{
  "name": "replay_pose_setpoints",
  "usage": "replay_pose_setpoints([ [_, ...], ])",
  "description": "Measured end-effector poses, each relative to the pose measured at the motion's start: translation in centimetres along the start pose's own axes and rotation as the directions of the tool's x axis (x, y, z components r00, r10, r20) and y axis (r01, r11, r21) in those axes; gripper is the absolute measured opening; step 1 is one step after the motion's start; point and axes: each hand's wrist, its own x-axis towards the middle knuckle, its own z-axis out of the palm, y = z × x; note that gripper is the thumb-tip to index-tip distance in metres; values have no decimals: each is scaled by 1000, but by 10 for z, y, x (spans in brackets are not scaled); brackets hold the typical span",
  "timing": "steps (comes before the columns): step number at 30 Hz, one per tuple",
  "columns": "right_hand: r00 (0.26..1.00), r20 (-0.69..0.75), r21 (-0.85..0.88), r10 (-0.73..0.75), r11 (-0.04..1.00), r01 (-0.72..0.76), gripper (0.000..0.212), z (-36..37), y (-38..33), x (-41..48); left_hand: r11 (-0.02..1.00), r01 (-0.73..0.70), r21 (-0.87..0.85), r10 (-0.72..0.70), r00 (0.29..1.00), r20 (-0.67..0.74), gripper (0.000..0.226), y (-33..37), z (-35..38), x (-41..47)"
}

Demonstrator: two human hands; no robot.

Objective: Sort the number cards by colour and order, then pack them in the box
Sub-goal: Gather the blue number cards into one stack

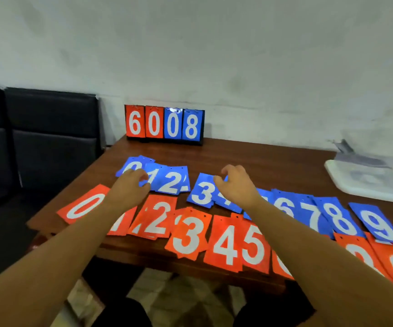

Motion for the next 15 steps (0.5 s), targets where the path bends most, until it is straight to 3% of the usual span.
replay_pose_setpoints([
  [8, 986, 142, 35, -91, 996, 87, 41, 116, -63, 141, 995, 94, -37, -95, 995, -37, 16, -112, 9, 111],
  [15, 949, 306, -7, 80, 997, -81, 37, 142, -110, 191, 958, 268, -101, -254, 958, 136, 15, -154, -6, 165],
])
